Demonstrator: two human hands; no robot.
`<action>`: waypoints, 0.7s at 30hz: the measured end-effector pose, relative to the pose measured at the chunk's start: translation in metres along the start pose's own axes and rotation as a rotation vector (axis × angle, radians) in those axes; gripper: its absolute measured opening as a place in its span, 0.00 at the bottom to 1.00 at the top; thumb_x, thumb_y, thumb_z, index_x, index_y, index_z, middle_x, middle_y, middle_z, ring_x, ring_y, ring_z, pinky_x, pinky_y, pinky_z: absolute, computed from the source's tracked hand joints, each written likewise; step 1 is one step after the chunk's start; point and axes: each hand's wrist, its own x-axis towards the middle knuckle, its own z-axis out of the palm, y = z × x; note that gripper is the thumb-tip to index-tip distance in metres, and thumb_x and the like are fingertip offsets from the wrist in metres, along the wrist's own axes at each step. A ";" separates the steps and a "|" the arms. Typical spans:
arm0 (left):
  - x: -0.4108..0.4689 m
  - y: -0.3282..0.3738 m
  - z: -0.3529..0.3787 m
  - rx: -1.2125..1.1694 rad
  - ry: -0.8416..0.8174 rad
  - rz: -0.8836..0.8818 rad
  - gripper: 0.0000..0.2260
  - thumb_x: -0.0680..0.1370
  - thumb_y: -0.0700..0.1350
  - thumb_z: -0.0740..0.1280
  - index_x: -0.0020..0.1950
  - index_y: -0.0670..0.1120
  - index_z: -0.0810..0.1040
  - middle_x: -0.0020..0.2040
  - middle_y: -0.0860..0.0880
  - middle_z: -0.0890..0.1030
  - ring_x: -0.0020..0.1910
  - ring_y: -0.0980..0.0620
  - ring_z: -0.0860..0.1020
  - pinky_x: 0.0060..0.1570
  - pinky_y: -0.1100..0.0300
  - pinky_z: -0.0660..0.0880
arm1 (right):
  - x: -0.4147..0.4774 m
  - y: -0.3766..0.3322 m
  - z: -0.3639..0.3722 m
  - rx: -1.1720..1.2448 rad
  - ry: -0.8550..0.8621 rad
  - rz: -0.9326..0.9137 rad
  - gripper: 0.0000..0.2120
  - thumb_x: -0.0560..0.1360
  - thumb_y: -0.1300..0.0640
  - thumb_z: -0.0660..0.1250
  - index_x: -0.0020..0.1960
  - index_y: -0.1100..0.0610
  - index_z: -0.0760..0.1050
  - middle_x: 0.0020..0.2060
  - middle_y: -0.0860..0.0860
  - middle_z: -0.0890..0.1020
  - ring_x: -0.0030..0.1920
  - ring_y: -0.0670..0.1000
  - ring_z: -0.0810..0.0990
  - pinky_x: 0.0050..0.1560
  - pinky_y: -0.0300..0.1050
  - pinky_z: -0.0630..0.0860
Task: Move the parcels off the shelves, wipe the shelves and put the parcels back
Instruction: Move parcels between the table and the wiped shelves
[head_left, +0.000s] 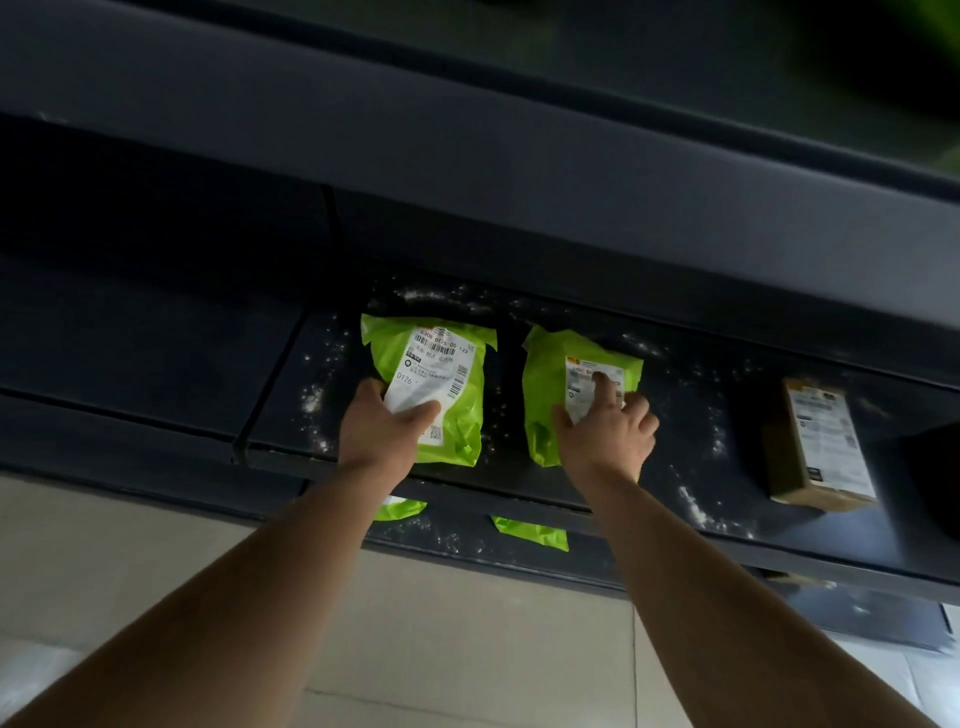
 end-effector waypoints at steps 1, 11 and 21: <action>-0.001 0.001 0.002 -0.009 0.001 0.011 0.14 0.72 0.45 0.74 0.48 0.43 0.71 0.37 0.57 0.75 0.33 0.61 0.74 0.20 0.74 0.67 | 0.003 0.003 0.001 -0.008 -0.060 0.035 0.33 0.74 0.42 0.67 0.73 0.49 0.58 0.67 0.62 0.63 0.67 0.63 0.62 0.68 0.56 0.61; -0.022 0.008 0.007 0.031 -0.026 0.034 0.11 0.74 0.46 0.72 0.49 0.45 0.70 0.39 0.57 0.75 0.35 0.62 0.74 0.21 0.75 0.67 | -0.011 0.013 -0.007 0.089 -0.117 0.034 0.33 0.71 0.50 0.69 0.71 0.46 0.59 0.63 0.60 0.65 0.62 0.62 0.65 0.64 0.55 0.65; -0.102 0.043 -0.015 0.180 -0.177 0.043 0.12 0.75 0.45 0.70 0.52 0.45 0.69 0.46 0.51 0.76 0.37 0.56 0.75 0.29 0.65 0.67 | -0.086 0.059 -0.076 0.187 -0.136 0.172 0.32 0.69 0.50 0.68 0.71 0.42 0.60 0.63 0.59 0.66 0.62 0.62 0.65 0.63 0.55 0.66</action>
